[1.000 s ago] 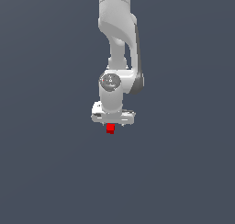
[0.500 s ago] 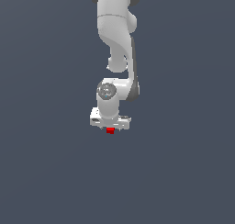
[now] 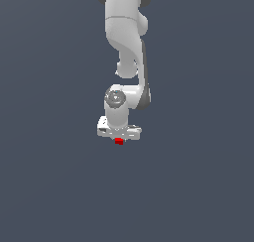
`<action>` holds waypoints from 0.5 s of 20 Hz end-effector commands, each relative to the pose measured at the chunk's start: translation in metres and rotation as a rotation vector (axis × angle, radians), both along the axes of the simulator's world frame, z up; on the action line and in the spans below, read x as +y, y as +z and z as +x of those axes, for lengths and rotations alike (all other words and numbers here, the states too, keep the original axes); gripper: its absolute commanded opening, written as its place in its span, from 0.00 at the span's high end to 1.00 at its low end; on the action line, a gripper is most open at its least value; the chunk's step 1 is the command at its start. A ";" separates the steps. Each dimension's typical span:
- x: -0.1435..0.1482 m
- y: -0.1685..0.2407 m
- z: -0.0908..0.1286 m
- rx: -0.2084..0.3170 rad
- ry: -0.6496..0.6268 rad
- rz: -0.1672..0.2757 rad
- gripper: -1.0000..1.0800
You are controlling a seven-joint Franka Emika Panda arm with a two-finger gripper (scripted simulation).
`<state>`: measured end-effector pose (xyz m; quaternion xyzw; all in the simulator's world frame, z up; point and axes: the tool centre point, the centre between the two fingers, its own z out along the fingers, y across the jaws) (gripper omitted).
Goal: Lift up the red cube by 0.2 meters.
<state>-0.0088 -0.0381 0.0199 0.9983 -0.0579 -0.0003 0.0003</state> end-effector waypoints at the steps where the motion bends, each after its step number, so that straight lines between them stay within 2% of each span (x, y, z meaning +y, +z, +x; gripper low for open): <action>1: 0.000 0.000 0.000 -0.001 0.000 0.000 1.00; 10: 0.000 0.014 0.000 0.000 0.000 0.000 1.00</action>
